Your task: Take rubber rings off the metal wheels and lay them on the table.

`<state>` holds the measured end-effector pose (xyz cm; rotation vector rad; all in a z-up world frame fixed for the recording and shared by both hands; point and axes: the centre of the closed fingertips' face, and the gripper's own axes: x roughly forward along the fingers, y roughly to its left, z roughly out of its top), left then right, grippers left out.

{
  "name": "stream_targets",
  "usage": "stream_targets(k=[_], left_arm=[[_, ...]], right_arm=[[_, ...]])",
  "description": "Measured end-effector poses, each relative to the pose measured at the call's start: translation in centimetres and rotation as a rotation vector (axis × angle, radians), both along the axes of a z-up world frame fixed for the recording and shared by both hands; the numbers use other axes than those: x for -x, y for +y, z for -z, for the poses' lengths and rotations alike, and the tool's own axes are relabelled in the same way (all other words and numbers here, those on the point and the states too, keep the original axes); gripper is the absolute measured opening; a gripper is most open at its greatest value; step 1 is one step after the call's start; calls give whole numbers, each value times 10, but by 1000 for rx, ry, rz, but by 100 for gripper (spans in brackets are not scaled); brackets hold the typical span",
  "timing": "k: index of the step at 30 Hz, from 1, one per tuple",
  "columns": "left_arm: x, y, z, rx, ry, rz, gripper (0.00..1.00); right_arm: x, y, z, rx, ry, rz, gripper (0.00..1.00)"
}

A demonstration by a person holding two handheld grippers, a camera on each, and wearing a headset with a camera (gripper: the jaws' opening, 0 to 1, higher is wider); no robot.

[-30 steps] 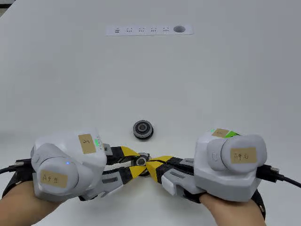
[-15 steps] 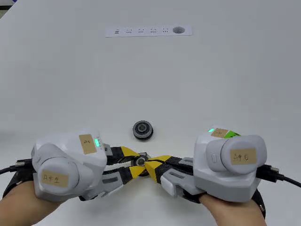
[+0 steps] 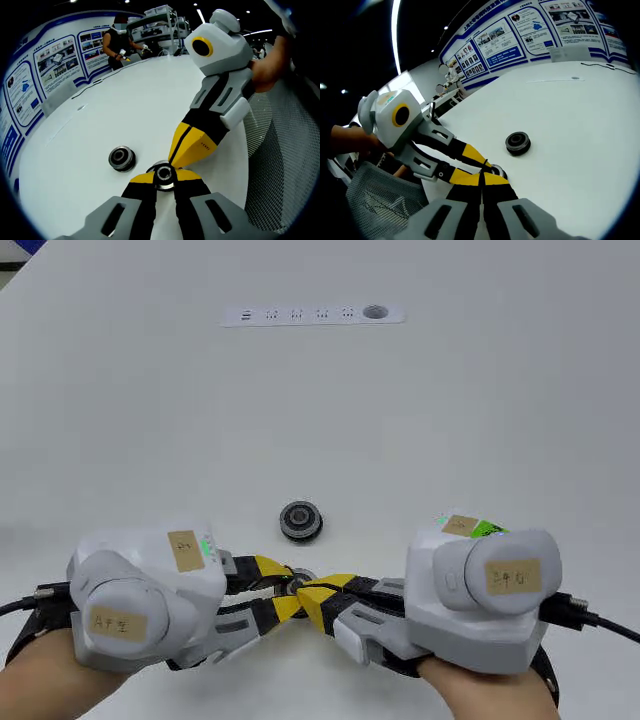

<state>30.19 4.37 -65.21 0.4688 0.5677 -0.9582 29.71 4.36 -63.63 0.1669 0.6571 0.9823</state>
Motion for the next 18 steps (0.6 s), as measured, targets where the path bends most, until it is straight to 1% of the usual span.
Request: stream_targets(k=[5, 8, 10, 13, 18], left_arm=[[0, 0, 0, -5, -3, 0, 13], [0, -1, 0, -11, -7, 0, 13], [0, -1, 0, -16, -15, 5, 14], [0, 0, -1, -15, -17, -1, 14], [0, 0, 0, -11, -3, -19, 14]], right_arm=[[1, 0, 1, 1, 5, 6, 1], [0, -1, 1, -3, 11, 11, 1], [0, -1, 1, -6, 16, 14, 1], [0, -1, 2, -9, 23, 19, 1], [1, -3, 4, -18, 49, 33, 2]])
